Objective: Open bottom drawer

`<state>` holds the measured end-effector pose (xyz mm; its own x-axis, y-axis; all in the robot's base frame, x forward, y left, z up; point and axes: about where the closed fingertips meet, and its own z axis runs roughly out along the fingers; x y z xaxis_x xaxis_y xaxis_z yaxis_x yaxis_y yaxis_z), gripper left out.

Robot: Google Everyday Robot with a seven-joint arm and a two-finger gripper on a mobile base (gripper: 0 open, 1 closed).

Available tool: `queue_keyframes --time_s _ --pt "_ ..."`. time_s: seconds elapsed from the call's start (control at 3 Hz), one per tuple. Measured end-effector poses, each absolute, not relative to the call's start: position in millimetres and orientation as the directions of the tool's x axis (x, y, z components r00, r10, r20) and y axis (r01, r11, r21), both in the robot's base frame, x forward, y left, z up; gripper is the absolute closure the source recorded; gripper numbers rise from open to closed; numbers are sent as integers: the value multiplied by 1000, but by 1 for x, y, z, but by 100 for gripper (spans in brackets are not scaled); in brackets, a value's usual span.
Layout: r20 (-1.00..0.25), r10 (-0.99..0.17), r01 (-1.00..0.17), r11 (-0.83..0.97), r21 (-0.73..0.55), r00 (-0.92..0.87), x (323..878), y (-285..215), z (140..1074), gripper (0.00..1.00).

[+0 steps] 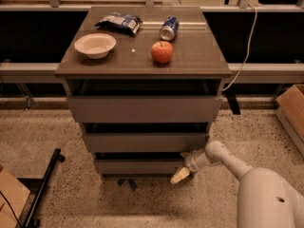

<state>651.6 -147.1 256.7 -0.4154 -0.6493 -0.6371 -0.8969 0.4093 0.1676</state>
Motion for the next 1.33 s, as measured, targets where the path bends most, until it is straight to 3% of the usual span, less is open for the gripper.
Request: queue_keyframes --time_s 1.33 --pt "-649 -641 -896 418 153 -410 661 -124 223 0"
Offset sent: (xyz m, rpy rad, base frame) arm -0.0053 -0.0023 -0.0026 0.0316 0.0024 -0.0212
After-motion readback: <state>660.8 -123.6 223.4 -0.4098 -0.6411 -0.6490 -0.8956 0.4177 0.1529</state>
